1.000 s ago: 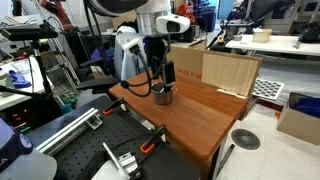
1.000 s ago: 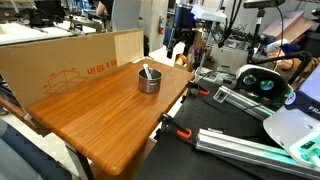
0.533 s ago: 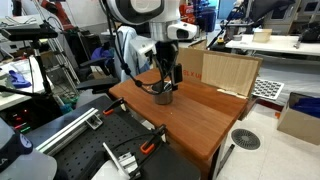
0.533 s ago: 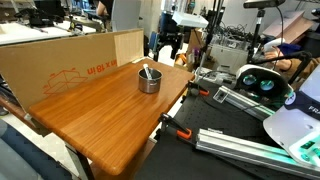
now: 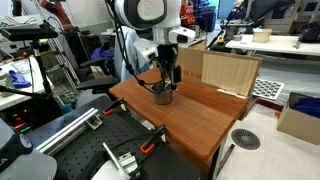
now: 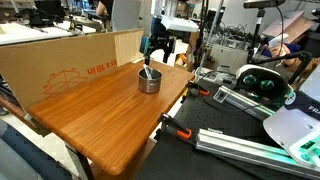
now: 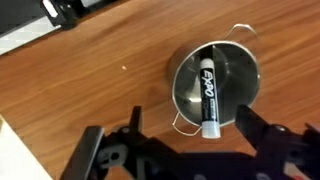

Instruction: Take the black marker out of the silver pot

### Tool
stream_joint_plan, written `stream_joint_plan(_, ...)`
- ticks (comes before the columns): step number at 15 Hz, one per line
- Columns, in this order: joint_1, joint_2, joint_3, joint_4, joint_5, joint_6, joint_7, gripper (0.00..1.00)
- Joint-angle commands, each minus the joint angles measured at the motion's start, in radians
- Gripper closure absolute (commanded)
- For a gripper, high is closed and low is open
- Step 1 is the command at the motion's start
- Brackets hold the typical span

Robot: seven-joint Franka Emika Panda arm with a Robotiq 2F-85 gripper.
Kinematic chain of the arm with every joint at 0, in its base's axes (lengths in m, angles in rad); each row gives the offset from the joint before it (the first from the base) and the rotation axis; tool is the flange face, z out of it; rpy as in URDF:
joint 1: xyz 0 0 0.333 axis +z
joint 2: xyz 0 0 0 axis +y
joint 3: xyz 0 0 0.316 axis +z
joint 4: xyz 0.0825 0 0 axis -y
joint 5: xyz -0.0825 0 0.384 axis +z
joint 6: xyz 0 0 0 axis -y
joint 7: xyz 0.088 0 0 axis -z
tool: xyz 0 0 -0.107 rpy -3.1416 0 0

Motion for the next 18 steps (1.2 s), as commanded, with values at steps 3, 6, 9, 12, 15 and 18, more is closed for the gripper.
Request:
stream_joint_plan(3, 0.008, 0.000, -0.008, 0.002, 0.003, -0.002, -0.002, 0.00)
stream_joint_plan(6, 0.008, 0.000, -0.008, 0.003, 0.003, -0.002, -0.002, 0.00)
stream_joint_plan(9, 0.008, 0.000, -0.008, 0.003, 0.003, -0.002, -0.002, 0.00)
stream_joint_plan(12, 0.008, 0.006, -0.008, 0.006, 0.002, 0.004, 0.000, 0.00)
stream_joint_plan(15, 0.005, 0.010, -0.007, 0.010, 0.010, 0.003, -0.004, 0.00)
stream_joint_plan(18, 0.004, 0.014, -0.009, 0.011, 0.015, 0.011, 0.002, 0.00)
